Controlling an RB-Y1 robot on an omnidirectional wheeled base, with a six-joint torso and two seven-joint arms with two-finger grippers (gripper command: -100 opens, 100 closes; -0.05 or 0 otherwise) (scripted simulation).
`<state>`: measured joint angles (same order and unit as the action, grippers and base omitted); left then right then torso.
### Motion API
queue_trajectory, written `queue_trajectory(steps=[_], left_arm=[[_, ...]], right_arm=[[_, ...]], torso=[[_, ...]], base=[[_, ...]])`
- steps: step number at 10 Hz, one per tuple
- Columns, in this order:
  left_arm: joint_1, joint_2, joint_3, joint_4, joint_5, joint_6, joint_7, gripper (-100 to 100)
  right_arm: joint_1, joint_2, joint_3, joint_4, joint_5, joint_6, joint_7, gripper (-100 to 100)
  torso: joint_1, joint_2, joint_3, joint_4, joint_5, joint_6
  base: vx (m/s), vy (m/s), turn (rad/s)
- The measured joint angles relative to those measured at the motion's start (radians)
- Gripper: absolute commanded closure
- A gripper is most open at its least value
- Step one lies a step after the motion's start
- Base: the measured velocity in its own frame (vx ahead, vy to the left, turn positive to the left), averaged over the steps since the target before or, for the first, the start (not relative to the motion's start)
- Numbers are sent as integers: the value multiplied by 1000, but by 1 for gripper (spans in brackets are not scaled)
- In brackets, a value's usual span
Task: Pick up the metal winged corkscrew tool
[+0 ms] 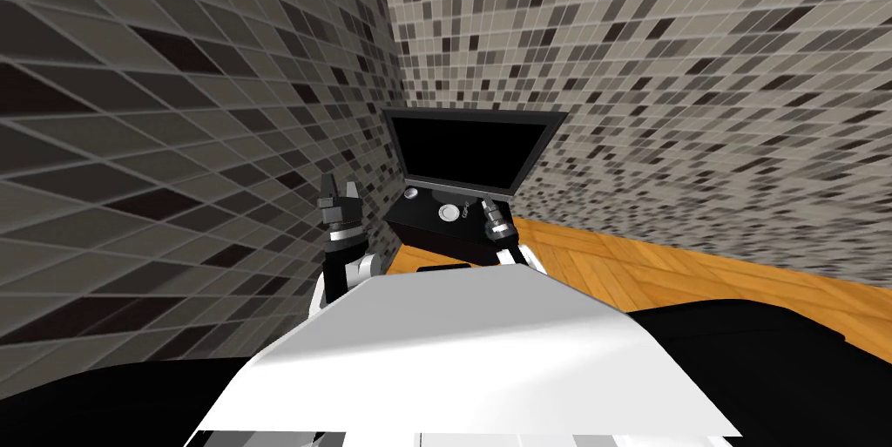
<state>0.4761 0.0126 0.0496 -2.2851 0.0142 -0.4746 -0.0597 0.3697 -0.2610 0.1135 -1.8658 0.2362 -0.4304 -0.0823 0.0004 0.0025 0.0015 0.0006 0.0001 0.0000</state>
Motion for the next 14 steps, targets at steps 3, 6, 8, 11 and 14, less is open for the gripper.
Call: queue_trajectory(steps=[3, 6, 8, 11, 14], left_arm=[[0, 0, 0, 0, 0, 0, 0, 0], [0, 0, 0, 0, 0, 0, 0, 0], [0, 0, 0, 0, 0, 0, 0, 0], [0, 0, 0, 0, 0, 0, 0, 0], [0, 0, 0, 0, 0, 0, 0, 0]], right_arm=[[-26, -47, 28, 98, 57, 19, -15, -100], [-41, -88, 56, 179, 116, 40, -29, -100], [-52, -100, 64, 226, 134, 49, -35, -100], [-81, -136, 86, 299, 182, 74, -52, -100], [-110, -189, 102, 409, 235, 82, -77, -100]], torso=[[0, 0, 0, 0, 0, 0], [0, 0, 0, 0, 0, 0], [-1, -1, -1, 0, 0, 1], [0, -1, -1, 0, 0, 0], [0, -1, -1, 0, 0, 0]], base=[[-31, 15, 134], [-29, 23, 226], [-15, 11, 96], [-18, 17, 151], [-16, 22, 225]])
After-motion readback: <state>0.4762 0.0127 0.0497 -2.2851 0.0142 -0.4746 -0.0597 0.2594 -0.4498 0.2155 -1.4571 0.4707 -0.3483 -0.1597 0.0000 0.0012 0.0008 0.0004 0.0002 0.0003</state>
